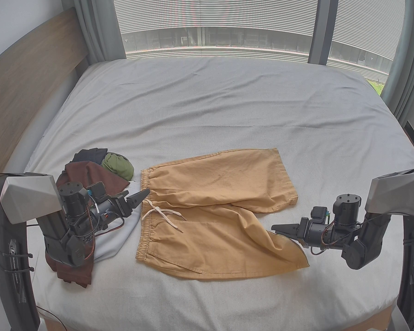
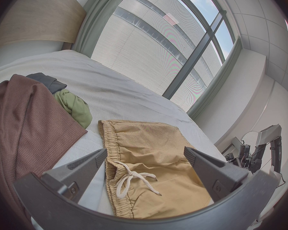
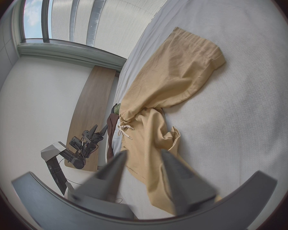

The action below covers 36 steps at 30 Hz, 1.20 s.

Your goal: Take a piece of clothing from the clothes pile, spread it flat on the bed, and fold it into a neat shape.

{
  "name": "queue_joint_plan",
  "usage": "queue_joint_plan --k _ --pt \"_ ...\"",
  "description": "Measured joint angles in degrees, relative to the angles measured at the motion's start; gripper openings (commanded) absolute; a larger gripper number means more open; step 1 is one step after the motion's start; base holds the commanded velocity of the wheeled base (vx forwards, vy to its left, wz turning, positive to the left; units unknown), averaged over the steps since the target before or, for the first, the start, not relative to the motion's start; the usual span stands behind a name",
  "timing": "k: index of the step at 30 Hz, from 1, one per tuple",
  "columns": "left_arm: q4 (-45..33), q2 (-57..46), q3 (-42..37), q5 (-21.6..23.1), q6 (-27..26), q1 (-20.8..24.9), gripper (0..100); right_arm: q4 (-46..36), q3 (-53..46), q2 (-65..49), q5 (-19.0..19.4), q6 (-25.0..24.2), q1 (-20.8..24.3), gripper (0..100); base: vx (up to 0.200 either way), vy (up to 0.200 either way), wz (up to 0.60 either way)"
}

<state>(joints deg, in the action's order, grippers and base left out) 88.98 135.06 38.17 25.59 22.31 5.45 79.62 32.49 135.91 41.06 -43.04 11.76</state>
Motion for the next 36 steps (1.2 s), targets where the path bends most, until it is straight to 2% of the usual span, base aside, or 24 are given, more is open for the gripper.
queue_joint_plan --k 16,17,22,26,36 --pt "0.0 0.02 0.0 0.0 -0.01 0.02 100 -0.05 -1.65 -0.22 -0.3 0.51 -2.51 0 0.0 0.0 0.0" --pt "0.0 0.02 -0.02 0.0 -0.01 0.02 100 -0.07 -1.45 -0.22 -0.3 0.51 -2.82 100 0.0 0.0 0.0" --pt "0.0 0.09 -0.02 0.0 -0.01 0.13 100 -0.88 0.5 -0.13 -0.3 0.51 -5.42 100 0.0 0.0 0.0" --pt "0.0 0.3 0.0 -0.02 0.0 0.17 100 -5.39 2.49 -0.05 -0.33 0.66 -8.27 100 0.0 0.0 0.0" --pt "0.0 0.72 0.22 -0.02 -0.01 0.17 100 -17.82 5.44 -0.13 -0.34 6.1 -11.19 100 0.0 0.0 0.0"
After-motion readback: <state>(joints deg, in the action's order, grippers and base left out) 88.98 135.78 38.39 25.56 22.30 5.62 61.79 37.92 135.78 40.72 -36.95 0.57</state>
